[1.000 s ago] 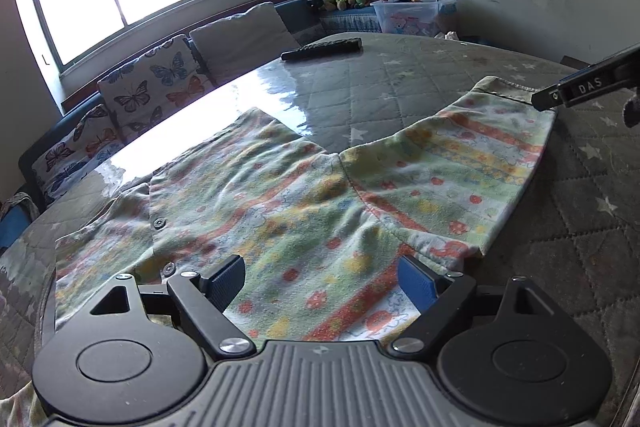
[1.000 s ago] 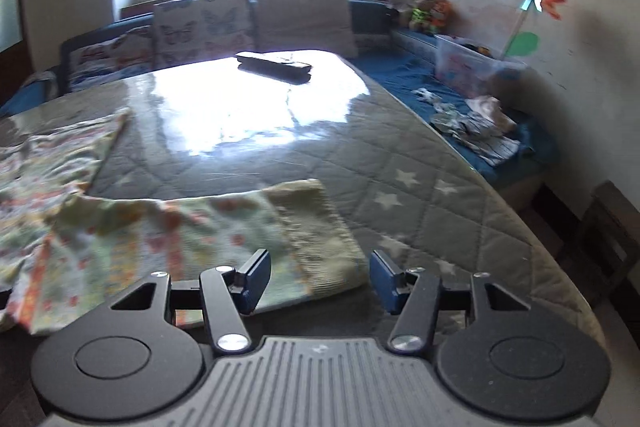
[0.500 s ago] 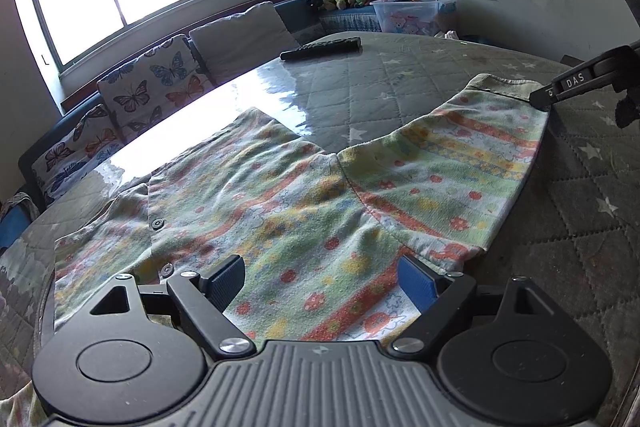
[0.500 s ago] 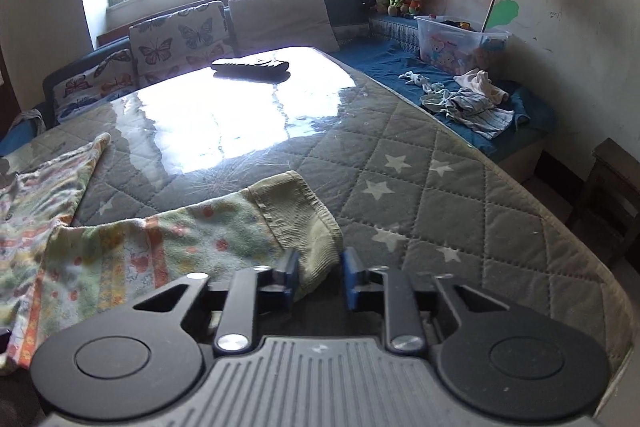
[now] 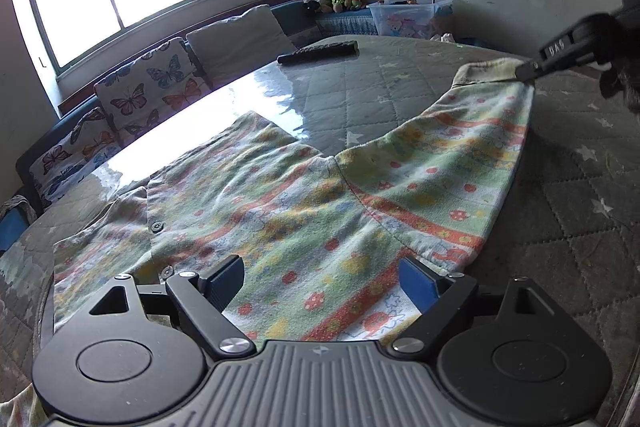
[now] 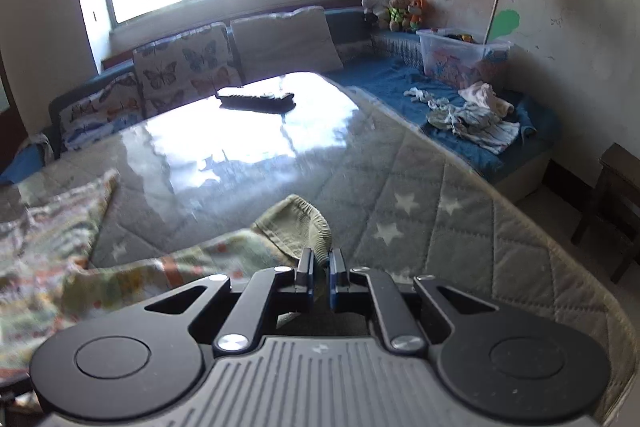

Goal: Fold clothes
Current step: 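Grasp the sleeve with the right gripper and fold it over the shirt body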

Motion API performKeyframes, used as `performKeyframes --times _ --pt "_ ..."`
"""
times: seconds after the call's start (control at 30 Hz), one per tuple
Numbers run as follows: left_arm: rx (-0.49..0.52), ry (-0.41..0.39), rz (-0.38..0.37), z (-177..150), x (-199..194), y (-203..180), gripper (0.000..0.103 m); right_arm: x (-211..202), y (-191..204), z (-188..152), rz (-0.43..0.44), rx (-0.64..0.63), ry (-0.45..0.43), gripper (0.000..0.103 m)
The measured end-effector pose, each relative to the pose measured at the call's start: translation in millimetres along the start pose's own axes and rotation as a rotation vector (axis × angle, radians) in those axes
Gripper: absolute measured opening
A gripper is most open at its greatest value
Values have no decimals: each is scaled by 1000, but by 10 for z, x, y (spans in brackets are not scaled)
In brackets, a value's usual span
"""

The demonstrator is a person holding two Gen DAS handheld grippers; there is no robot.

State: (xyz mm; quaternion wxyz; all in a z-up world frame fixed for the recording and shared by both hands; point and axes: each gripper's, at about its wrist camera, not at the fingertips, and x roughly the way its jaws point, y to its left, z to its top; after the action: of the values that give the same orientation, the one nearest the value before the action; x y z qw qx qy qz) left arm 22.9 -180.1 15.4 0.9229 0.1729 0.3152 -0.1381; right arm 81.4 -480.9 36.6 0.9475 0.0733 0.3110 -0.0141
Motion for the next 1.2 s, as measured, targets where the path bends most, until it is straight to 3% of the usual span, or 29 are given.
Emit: performKeyframes --times 0.27,0.6,0.93,1.2 --pt "-71 -68 51 -16 -340 332 87 -447 553 472 132 -113 -125 6" --pt "-238 -89 221 -409 -765 1040 88 -823 1867 629 397 -331 -196 6" --pt "-399 -48 337 -949 -1029 1526 88 -699 3090 269 596 -500 -101 6" --pt "-451 -24 370 -1134 -1078 1654 88 -692 3569 -322 684 -634 22 6"
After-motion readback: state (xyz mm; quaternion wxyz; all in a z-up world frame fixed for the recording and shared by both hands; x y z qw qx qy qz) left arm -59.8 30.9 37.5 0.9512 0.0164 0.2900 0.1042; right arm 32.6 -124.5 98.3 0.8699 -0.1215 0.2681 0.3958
